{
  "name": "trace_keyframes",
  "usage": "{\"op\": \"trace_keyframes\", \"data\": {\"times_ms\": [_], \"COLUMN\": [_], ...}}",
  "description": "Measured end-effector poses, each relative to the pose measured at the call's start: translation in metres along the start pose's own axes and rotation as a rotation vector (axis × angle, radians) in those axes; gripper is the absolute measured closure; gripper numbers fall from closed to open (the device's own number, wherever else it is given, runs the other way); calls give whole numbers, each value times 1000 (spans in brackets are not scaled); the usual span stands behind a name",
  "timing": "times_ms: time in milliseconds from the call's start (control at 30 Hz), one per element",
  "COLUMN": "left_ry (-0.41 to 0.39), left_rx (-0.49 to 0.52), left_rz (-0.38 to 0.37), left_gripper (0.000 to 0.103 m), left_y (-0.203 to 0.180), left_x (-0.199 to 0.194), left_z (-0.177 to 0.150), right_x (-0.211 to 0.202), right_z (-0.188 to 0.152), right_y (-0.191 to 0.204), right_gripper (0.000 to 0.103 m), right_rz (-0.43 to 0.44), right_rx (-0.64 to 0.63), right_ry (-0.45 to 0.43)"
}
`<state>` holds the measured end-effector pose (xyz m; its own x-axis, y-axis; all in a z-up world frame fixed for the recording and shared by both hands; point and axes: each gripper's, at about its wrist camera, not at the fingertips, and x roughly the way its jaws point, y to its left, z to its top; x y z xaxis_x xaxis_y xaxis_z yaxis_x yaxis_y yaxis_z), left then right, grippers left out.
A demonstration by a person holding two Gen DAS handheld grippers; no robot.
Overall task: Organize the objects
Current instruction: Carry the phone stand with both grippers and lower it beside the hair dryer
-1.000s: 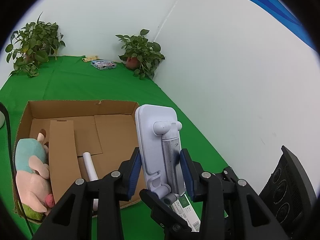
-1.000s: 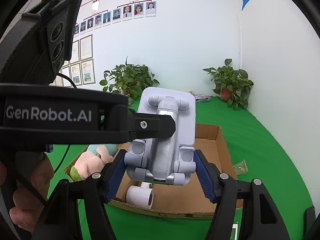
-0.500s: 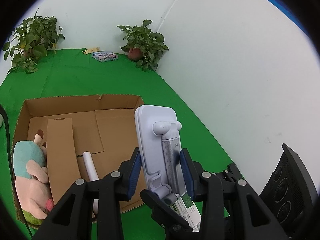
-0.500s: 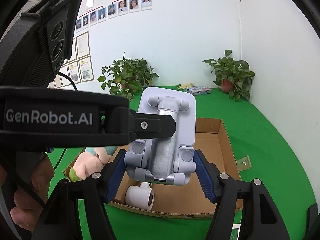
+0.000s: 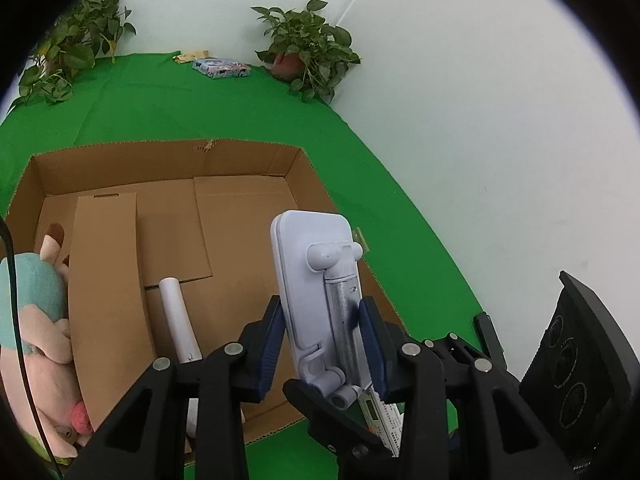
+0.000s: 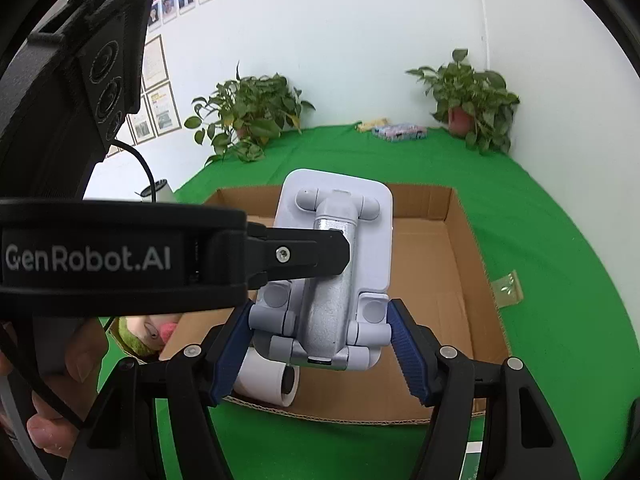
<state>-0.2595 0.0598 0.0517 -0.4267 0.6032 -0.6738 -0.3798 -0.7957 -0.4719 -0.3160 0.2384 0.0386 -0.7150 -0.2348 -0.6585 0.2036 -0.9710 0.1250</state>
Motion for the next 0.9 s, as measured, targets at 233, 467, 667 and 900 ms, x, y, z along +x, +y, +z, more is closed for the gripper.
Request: {"op": "trace_keyframes", "data": {"times_ms": [233,467,667,900], "left_ry": [84,170,206,267], "left_rx": [-48,-103,-113,-144], "left_rz": [15,30,49,70], "left_gripper": [67,68,68,67], "left_y": [23,48,59,67], "left_x": [38,74,92,108], "left_z": [-7,-15,-22,-33], "right_x": [45,93,123,137], "right_z": [-14,-33,-41,-55], "right_y": [-16,-29,-42,-44], "right_gripper": [39,39,39,39], "right_rz": [27,72,103,131], "right_rx": [40,76,101,110], "right_ry": [100,225,306,406]}}
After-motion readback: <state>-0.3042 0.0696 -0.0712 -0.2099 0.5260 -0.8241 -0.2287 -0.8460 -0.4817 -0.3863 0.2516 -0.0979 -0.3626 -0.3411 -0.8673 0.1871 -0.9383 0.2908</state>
